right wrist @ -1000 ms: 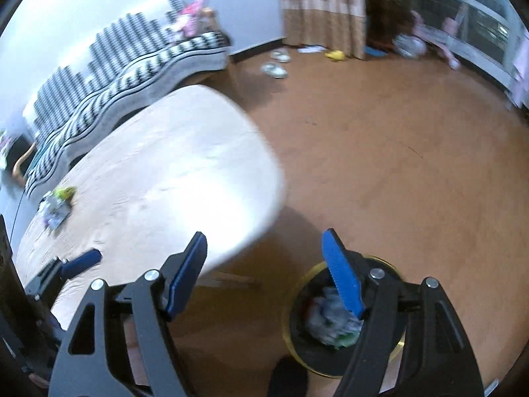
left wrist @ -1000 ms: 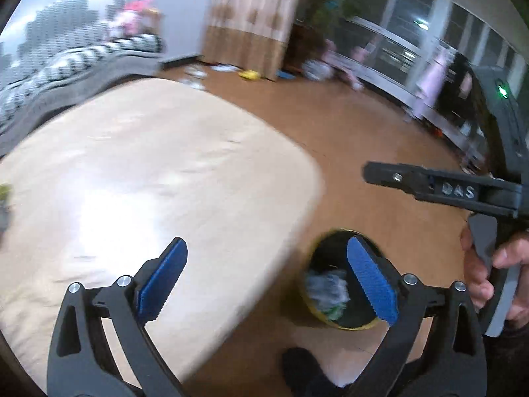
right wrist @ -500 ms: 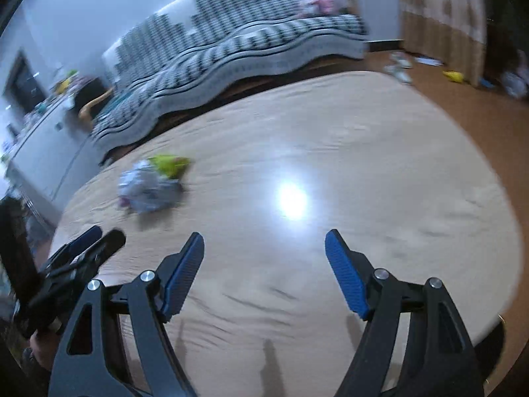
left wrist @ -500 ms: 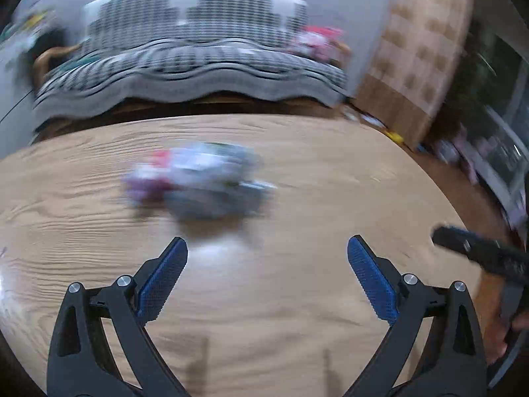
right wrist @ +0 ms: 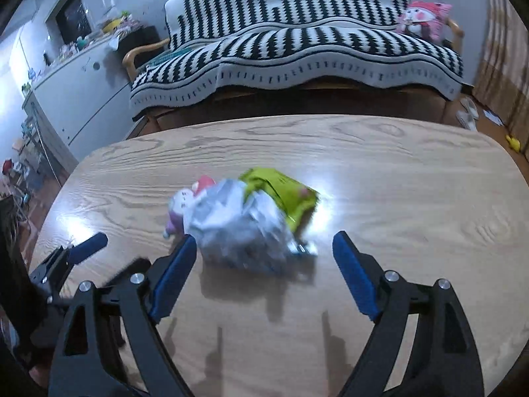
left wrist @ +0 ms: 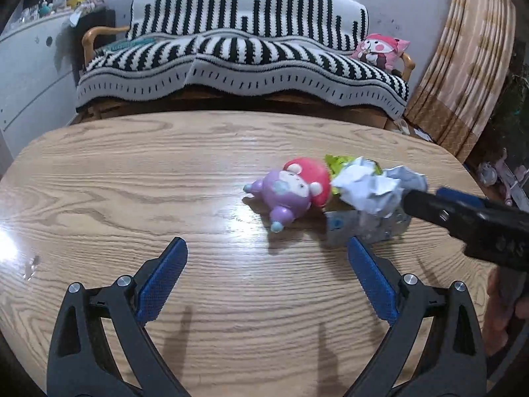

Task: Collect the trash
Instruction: 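Return both tools to the trash pile on the table, then grasp the purple-pink toy with the left tool while the right tool grasps the crumpled white paper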

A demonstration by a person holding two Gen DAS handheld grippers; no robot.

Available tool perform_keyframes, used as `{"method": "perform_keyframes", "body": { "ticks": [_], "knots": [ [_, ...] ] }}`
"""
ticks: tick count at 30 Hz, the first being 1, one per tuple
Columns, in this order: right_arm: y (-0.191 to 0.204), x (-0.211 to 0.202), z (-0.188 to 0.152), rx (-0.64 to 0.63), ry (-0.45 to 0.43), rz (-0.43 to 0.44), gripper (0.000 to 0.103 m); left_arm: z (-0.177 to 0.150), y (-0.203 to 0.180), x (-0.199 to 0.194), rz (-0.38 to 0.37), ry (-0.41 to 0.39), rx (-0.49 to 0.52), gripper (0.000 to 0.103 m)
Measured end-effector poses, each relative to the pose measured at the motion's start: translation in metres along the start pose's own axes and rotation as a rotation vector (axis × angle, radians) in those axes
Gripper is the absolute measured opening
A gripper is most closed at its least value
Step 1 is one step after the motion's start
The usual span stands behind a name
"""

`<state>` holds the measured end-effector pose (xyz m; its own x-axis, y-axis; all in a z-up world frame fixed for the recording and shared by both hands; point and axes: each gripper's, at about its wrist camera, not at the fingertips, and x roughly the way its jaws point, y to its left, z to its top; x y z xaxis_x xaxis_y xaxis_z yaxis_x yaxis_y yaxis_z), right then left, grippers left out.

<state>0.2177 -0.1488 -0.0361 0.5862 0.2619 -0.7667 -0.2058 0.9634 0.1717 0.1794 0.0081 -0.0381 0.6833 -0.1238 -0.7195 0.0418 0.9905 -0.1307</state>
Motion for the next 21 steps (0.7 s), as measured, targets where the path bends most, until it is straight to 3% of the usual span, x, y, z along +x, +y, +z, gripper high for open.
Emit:
{"method": "perform_keyframes", "body": {
  "ticks": [2, 3, 4, 5, 6, 12, 17, 21],
  "knots": [
    [0.006, 0.015, 0.008, -0.023, 0.012, -0.018, 0.077, 0.002, 0.003, 0.008, 0.007, 0.006, -0.009, 0.095],
    [0.010, 0.023, 0.011, -0.046, 0.025, -0.019, 0.069, 0.004, 0.004, 0.012, -0.006, 0.017, -0.018, 0.095],
    [0.011, 0.025, 0.013, -0.057, 0.023, -0.012, 0.045, 0.006, 0.004, 0.016, -0.015, 0.020, -0.020, 0.095],
    [0.010, 0.024, 0.014, -0.053, 0.018, -0.013, 0.036, 0.006, 0.003, 0.017, -0.018, 0.018, -0.015, 0.095],
    [0.009, 0.022, 0.014, -0.047, 0.016, -0.012, 0.007, 0.008, 0.000, 0.018, -0.013, 0.012, -0.004, 0.095],
    [-0.019, -0.034, -0.004, -0.020, -0.064, 0.004, 0.004, 0.023, -0.011, 0.026, 0.005, -0.015, 0.021, 0.095],
    [-0.054, -0.077, -0.039, 0.034, -0.059, 0.009, 0.004, 0.039, -0.016, 0.034, 0.002, -0.051, 0.034, 0.095],
    [-0.080, -0.093, -0.075, 0.087, -0.009, 0.002, 0.004, 0.045, -0.035, 0.053, -0.015, -0.028, 0.130, 0.095]
  ]
}}
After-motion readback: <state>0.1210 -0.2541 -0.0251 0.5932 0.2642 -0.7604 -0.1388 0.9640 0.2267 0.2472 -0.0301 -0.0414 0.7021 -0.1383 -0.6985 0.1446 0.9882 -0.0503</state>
